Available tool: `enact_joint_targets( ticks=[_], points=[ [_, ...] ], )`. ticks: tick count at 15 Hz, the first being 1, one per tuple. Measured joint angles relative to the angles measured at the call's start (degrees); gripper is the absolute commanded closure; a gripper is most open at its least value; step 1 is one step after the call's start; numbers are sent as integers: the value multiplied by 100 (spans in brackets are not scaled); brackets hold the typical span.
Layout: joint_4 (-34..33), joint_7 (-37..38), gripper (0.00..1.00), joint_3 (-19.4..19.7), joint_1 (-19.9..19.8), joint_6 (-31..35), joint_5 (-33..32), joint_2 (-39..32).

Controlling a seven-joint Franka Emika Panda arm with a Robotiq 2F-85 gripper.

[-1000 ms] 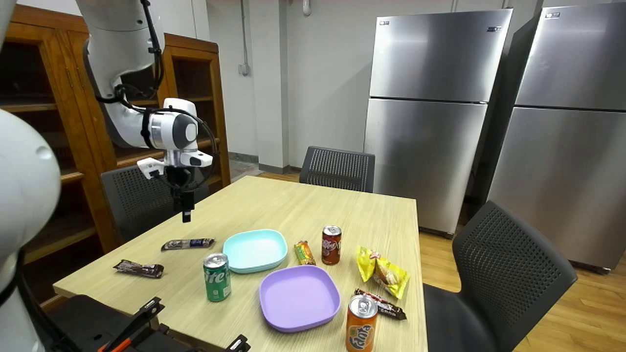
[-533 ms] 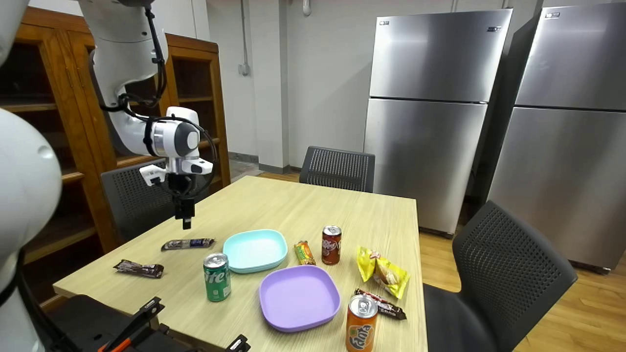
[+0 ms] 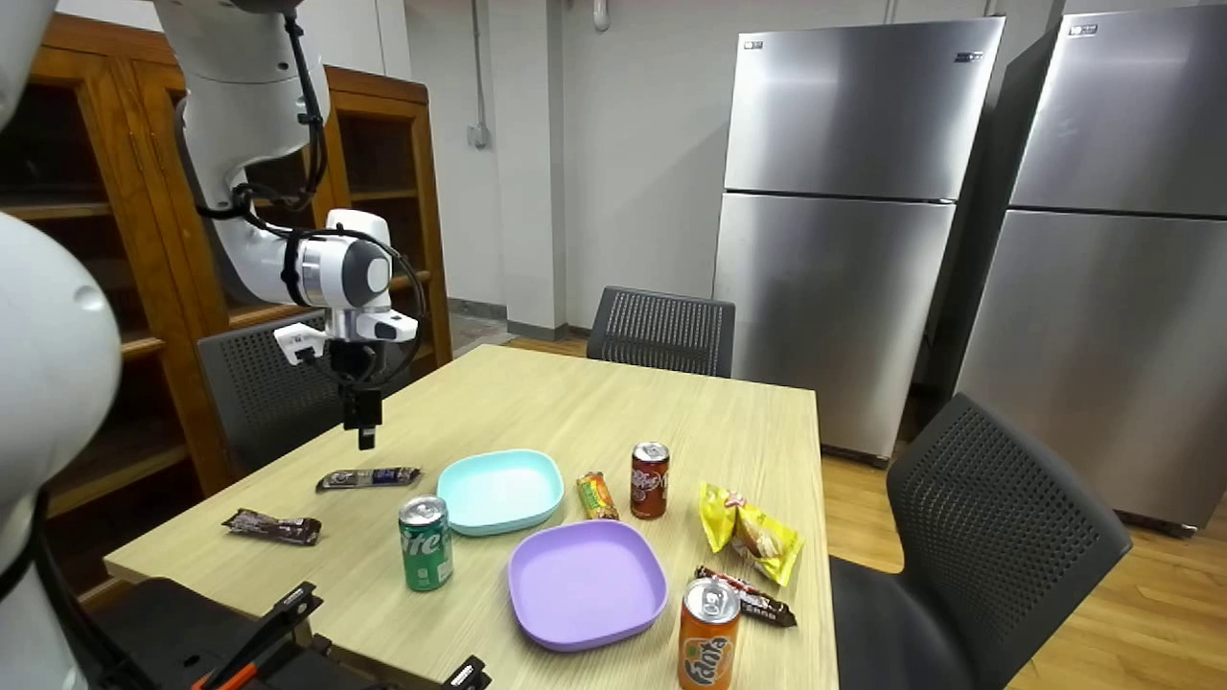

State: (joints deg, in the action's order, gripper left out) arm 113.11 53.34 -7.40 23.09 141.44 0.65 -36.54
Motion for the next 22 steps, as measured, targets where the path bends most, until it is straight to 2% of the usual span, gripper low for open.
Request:
enact_joint_targets(
  ticks=[9, 22],
  points=[
    [-7, 0, 0, 151, -5, 101, 57, -182],
    [-210, 0, 0, 159, -11, 430, 387, -664]
  ],
)
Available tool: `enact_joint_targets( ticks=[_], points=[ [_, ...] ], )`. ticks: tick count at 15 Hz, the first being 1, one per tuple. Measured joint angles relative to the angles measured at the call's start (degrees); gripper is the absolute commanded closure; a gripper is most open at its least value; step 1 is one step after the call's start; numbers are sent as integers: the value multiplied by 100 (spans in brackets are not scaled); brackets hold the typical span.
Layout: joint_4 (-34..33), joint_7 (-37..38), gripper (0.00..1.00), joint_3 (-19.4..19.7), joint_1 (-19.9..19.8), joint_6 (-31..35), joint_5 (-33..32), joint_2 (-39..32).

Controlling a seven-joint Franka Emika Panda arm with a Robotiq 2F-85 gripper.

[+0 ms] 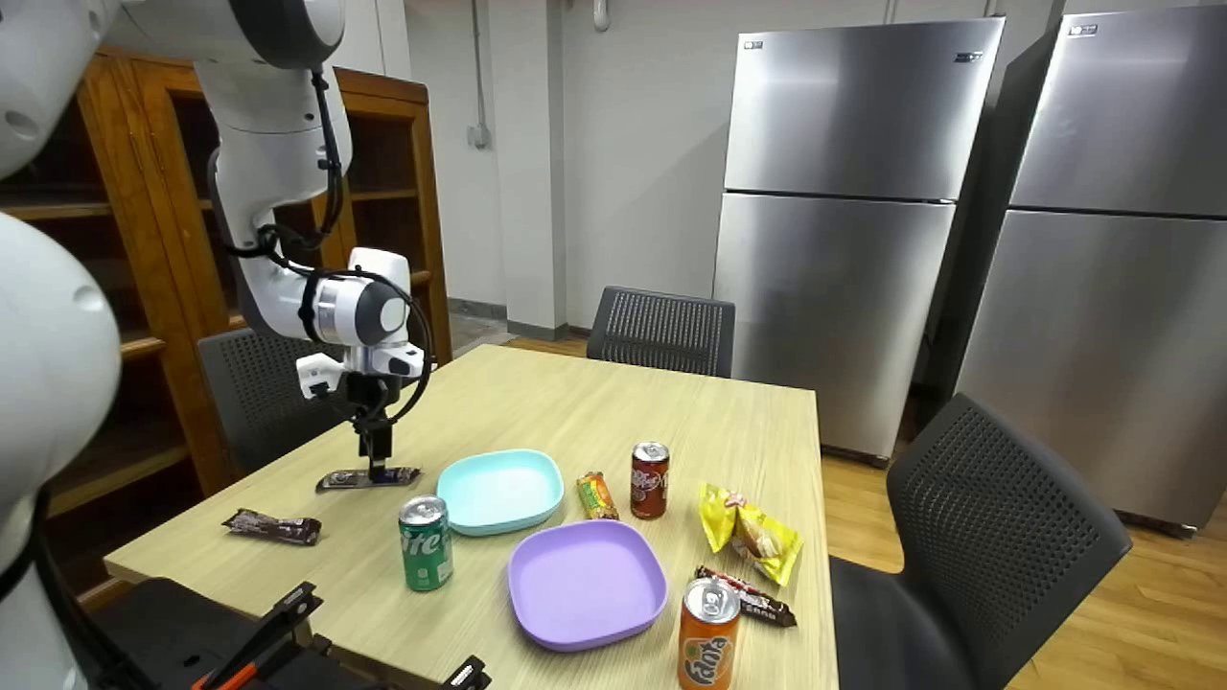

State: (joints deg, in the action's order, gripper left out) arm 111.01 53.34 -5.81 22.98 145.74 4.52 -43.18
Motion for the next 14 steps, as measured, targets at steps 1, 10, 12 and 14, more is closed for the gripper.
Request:
enact_joint_targets(
  ticks=[1, 10, 12, 14],
  points=[
    [-6, 0, 0, 0, 4, 0, 4, -19],
    [-14, 0, 51, 0, 27, 0, 9, -90],
    [-14, 0, 66, 0, 30, 0, 9, -93],
    [-14, 0, 80, 0, 30, 0, 9, -99]
  ],
)
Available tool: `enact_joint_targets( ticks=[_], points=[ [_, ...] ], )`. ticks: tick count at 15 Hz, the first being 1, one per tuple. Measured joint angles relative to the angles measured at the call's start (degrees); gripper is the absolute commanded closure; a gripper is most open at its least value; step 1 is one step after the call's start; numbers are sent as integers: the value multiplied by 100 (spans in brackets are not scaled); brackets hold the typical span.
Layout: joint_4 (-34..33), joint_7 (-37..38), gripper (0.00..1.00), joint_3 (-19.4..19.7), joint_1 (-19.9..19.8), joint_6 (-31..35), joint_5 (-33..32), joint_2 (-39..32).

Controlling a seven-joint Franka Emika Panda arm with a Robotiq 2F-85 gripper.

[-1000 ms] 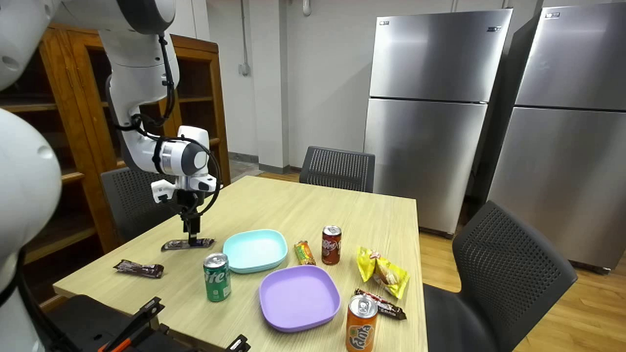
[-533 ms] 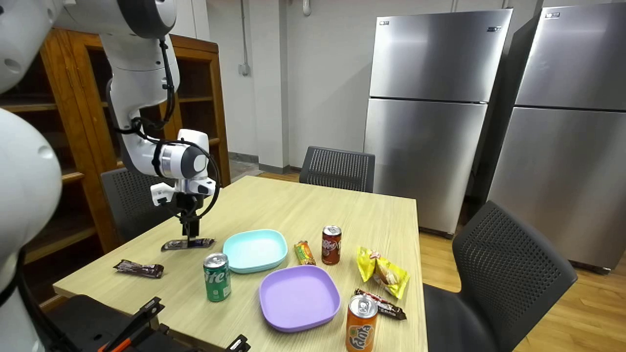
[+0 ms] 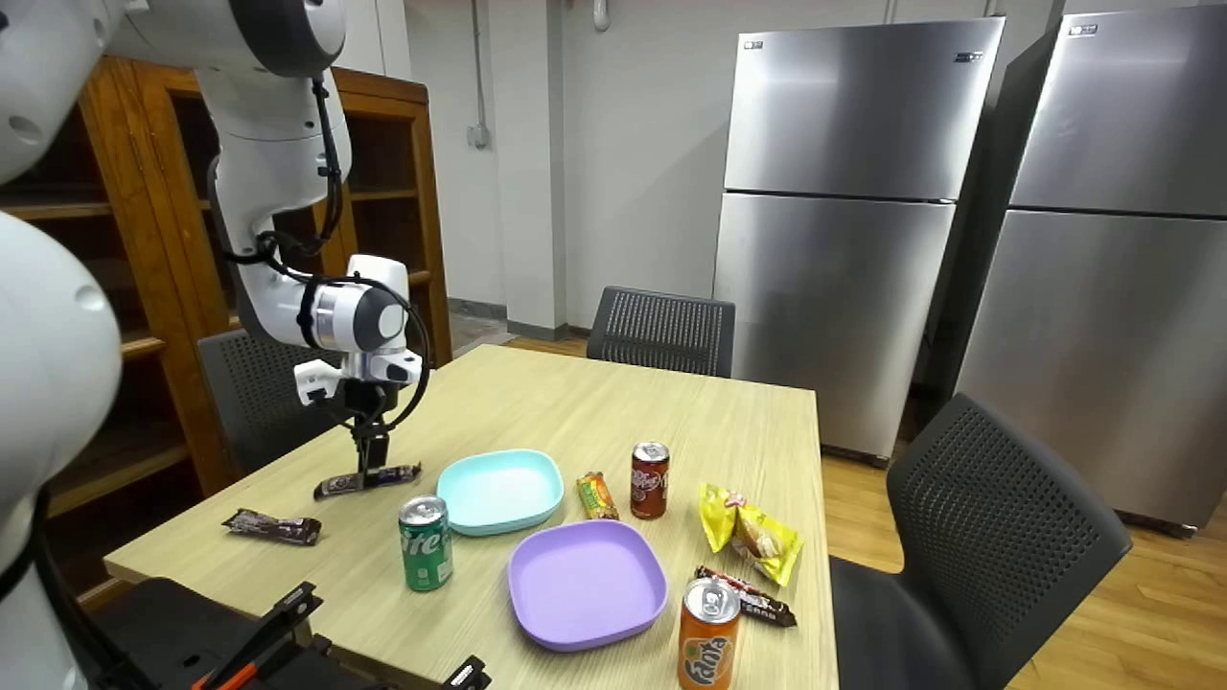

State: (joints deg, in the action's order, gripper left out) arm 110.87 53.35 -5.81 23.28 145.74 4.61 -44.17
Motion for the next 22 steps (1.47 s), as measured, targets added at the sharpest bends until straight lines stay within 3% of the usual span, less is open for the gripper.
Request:
enact_joint_targets(
  ticks=[3, 4, 13, 22],
  points=[
    [0, 0, 99, 0, 0, 0, 18, -8],
    [-1, 0, 95, 0, 0, 1, 23, 0],
    [108, 0, 95, 173, 227, -35, -107, 266],
    [705, 15, 95, 442, 371, -334, -493, 1346]
  ],
)
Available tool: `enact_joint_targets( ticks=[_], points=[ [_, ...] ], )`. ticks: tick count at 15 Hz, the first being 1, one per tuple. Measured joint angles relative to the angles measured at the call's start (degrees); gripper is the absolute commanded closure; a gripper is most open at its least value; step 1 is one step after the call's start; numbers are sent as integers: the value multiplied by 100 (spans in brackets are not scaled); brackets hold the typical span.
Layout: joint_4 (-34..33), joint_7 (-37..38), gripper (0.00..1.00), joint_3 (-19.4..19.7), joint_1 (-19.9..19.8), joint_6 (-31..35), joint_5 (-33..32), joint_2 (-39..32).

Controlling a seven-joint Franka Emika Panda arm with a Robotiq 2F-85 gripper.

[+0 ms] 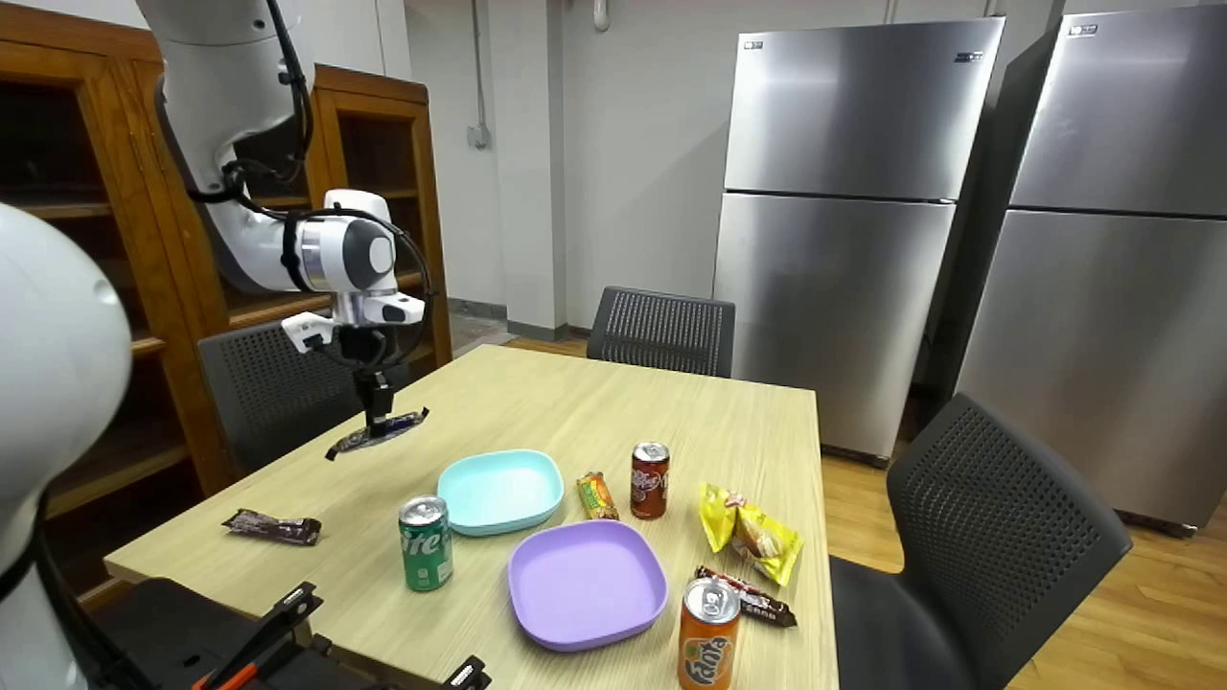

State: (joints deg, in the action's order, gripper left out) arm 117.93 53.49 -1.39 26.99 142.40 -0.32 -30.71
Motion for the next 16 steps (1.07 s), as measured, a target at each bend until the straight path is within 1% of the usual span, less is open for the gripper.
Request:
enact_joint_targets(
  ticks=[6, 11, 16],
  points=[
    [483, 103, 95, 147, -329, -5, 0, 525],
    [773, 175, 95, 233, -658, -5, 0, 710],
    [1105, 235, 95, 359, -864, -5, 0, 937]
  ],
)
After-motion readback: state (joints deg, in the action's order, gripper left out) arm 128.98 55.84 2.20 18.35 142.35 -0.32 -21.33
